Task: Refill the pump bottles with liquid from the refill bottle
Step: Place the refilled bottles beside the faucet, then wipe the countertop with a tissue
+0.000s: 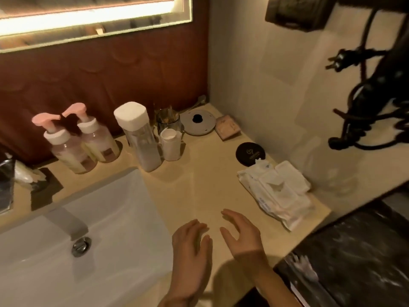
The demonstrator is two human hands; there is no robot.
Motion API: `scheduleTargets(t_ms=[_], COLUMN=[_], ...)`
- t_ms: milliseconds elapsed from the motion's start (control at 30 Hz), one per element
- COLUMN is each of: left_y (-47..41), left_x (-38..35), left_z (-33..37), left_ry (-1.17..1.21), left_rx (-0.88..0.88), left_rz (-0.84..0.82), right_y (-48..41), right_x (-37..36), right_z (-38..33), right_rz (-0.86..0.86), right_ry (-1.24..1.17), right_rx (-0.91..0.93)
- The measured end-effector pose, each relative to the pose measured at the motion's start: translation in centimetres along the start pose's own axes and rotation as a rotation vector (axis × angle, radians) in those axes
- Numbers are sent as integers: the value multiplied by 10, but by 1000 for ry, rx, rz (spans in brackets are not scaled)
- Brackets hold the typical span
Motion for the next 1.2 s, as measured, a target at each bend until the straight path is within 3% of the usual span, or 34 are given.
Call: scheduleTargets(t_ms=[133, 233, 333, 533, 767, 933, 1200], left_y=[14, 19, 20, -5, -43, -59, -92], left_x=[-30, -47, -63, -80, -65, -70, -89], left_z=[19, 38, 44, 49, 64, 67, 82], left_ry=[53, 126, 47, -2, 145, 92, -71], left_rx=[-118, -105, -256, -285, -138, -181, -370], left_rz=[-138, -263, -353, -363, -212, -329, -392], right_y=[29, 41, 42, 13, -50, -78, -87], right_x=[22, 37, 60, 112, 122, 113, 116], right_z=[21, 23, 23, 21, 22, 23, 16], right_rz=[20, 52, 44, 170, 60, 64, 224], right_ry=[4, 6, 19, 43, 449, 732, 605], right_rx=[-136, -164, -193, -162, -57, -23, -36])
Point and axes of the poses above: each hand's wrist, its own y-axis away from the middle knuckle, its own x-axis out of the back of the hand, z = x × y, the point moved 3 cm from there along -y, towards the middle knuckle, and after that the axes turned 10 degrees about -x, right-handed, at the moved point
